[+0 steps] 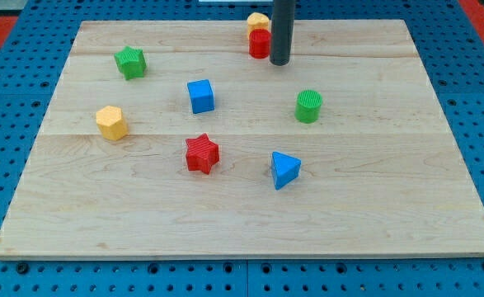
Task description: Push the red circle slightly to the right
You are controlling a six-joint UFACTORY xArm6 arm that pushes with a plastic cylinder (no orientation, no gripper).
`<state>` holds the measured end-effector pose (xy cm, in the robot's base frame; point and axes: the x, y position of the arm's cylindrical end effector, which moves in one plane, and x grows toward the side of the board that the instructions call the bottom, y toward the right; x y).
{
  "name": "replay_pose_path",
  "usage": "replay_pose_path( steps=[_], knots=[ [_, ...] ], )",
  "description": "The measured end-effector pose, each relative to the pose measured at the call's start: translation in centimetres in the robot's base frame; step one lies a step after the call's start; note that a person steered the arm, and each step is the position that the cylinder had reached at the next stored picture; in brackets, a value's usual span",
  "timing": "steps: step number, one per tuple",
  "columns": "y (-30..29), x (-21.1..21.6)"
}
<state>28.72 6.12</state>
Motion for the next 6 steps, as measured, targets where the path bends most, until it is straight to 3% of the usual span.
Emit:
replay_pose_path(
  steps=[2,6],
  knots=[
    [0.0,-2.3],
    [-1.3,-2.5]
  ],
)
